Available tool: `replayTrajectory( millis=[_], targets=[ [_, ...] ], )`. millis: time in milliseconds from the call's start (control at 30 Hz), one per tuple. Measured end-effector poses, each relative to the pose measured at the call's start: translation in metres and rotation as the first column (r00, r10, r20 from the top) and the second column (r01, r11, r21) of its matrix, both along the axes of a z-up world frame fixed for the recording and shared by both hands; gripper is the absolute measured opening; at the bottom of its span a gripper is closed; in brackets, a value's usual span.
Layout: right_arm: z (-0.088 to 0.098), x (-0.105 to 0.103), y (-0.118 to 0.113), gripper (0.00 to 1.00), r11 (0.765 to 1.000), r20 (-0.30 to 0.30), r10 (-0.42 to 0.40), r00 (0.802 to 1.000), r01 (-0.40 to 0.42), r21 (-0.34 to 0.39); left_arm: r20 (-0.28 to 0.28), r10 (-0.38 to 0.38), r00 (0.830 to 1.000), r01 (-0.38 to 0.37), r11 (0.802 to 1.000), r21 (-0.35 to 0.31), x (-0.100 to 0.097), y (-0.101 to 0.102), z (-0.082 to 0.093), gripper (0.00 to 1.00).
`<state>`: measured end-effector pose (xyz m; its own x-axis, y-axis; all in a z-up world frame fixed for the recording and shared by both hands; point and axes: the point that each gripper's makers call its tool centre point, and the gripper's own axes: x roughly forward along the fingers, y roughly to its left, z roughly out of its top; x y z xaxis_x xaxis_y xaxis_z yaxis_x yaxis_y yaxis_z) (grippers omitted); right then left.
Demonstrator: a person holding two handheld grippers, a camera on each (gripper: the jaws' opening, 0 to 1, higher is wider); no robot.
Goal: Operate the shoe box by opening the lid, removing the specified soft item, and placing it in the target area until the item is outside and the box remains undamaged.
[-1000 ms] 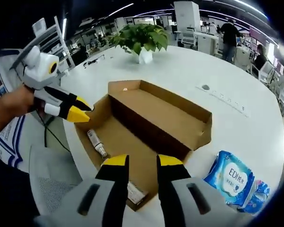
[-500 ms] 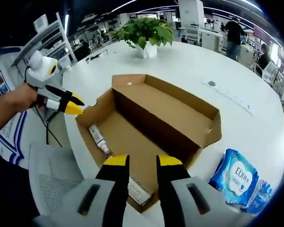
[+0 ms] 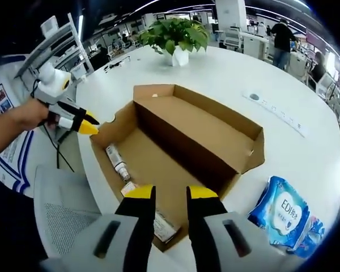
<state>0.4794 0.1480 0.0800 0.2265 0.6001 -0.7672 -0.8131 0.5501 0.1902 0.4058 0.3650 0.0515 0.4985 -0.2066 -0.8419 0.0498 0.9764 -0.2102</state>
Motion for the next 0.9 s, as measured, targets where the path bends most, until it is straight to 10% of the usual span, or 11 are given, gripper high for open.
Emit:
replayTrajectory(
  millis=[400, 600, 900],
  targets=[
    [-0.012, -0.014, 0.008, 0.16, 0.989, -0.070, 0.144, 0.987, -0.146, -0.026, -0.041, -0.018, 0.999, 0.018, 1.000, 0.007, -0.005, -0.003, -0.014, 0.10],
    [-0.037, -0.047, 0.005, 0.20, 0.854, -0.173, 0.477, 0.862, -0.501, -0.143, -0.058, -0.024, 0.998, 0.026, 0.999, 0.034, -0.007, -0.004, -0.019, 0.09],
    [-0.048, -0.054, 0.011, 0.25, 0.710, -0.251, 0.652, 0.716, -0.692, -0.128, -0.067, -0.014, 0.998, 0.016, 1.000, 0.023, -0.010, -0.006, -0.027, 0.11]
  ],
)
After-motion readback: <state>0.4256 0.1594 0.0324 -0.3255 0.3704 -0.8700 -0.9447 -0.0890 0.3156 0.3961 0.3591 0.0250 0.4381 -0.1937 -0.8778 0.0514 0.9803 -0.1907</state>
